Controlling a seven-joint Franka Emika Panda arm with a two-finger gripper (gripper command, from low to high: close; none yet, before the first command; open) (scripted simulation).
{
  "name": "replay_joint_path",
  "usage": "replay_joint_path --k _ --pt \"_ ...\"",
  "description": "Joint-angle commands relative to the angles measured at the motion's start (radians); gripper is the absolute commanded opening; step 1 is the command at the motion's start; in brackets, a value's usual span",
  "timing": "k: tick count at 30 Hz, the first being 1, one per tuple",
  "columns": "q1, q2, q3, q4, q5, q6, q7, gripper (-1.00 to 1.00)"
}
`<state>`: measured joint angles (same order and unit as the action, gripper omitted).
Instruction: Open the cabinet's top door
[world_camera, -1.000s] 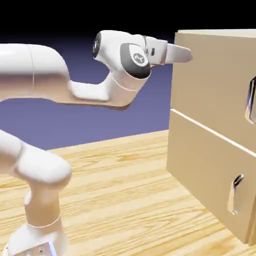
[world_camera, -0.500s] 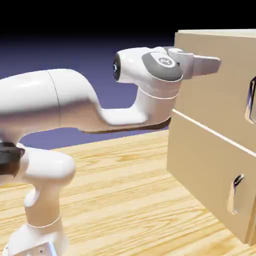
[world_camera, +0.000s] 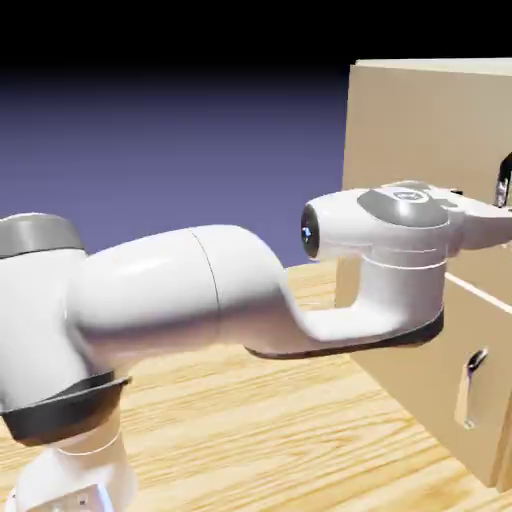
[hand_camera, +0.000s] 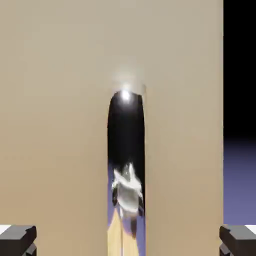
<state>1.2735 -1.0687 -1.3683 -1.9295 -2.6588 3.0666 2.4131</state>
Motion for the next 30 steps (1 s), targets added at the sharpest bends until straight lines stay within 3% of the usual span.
replay_joint_path --k 1,3,4,18,30 --pt "0.036 0.004 -0.018 0.031 0.001 -0.001 -0.004 0.00" --pt "0.101 0.010 -0.049 0.086 0.004 -0.004 -0.011 0.00" --pt "0.101 0.010 -0.049 0.086 0.004 -0.004 -0.011 -1.00" --pt "-0.342 -0.004 0.238 -0.385 0.051 -0.313 0.069 -1.00" --pt "-0.760 -0.122 0.627 -0.802 0.323 -0.597 0.052 -1.00"
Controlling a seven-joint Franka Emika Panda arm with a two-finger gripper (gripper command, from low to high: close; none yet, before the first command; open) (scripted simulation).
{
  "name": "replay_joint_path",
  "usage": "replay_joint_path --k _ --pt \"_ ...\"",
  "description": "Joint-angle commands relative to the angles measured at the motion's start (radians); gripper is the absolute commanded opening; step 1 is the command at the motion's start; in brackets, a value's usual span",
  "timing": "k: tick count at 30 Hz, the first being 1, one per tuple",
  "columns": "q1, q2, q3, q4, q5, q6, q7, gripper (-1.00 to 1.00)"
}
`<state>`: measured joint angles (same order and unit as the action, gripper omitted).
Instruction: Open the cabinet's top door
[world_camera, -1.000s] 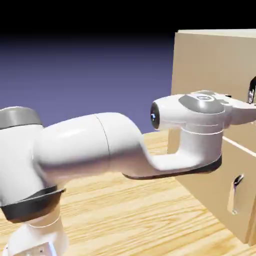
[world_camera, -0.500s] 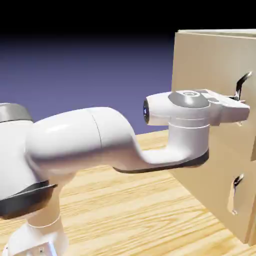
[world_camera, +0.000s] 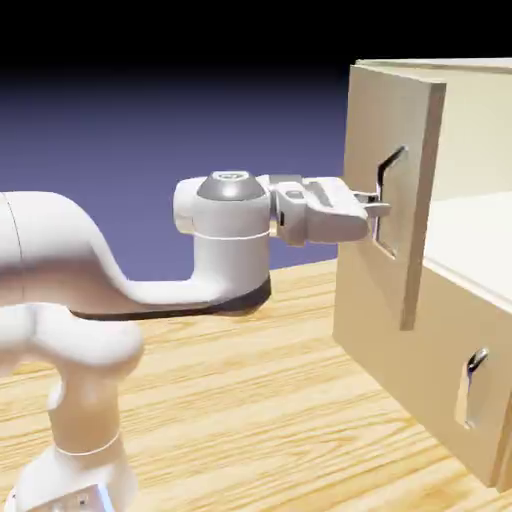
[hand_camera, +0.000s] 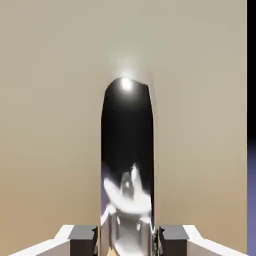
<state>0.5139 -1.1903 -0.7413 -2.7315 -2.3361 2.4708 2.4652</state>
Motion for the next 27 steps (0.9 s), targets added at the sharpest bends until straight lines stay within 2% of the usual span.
replay_joint_path --k 1,13,27 --pt "-0.026 -0.017 0.036 -0.029 0.034 -0.024 -0.006 -1.00" --pt "-0.168 -0.218 0.471 -0.256 0.489 -0.283 -0.092 -1.00" --pt "-0.104 -0.248 0.978 -0.272 1.001 -0.605 -0.111 -1.00"
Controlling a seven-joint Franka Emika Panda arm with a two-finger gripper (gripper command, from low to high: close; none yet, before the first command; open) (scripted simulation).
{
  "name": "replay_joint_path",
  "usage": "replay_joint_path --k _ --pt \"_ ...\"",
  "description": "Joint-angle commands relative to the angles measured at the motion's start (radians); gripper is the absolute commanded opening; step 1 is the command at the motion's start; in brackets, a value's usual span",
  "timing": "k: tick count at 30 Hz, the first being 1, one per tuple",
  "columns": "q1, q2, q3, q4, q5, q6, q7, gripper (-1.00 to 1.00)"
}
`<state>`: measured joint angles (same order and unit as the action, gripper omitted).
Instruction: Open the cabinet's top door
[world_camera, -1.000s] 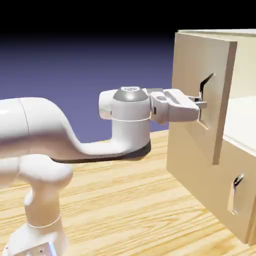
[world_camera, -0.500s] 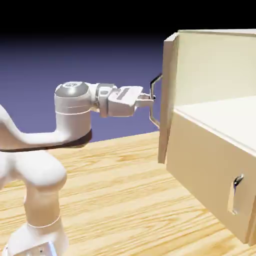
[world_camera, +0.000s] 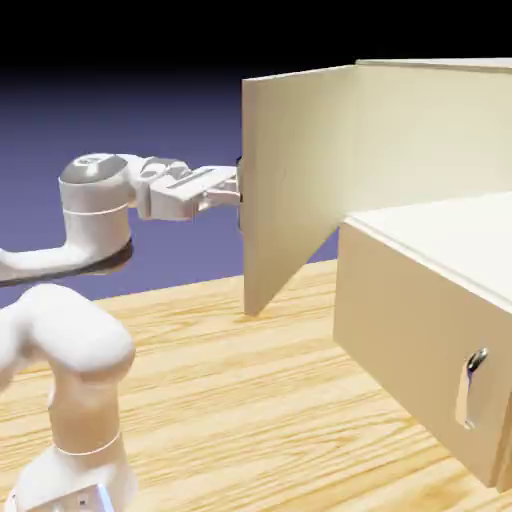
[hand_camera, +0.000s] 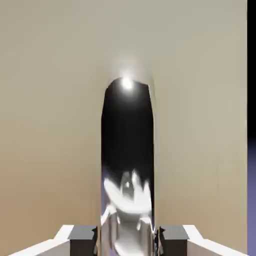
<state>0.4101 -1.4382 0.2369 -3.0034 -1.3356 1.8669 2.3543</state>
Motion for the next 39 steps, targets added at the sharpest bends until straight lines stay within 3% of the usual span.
replay_joint_path --k 1,15,26,39 --pt "0.004 0.010 0.036 0.008 0.035 -0.026 0.003 -1.00" --pt "-0.130 0.281 0.544 0.302 0.478 -0.407 0.089 -1.00" --pt "-0.496 0.452 0.903 0.697 0.681 -0.705 0.124 -1.00" --pt "-0.955 0.432 1.199 1.146 0.792 -0.971 0.056 -1.00"
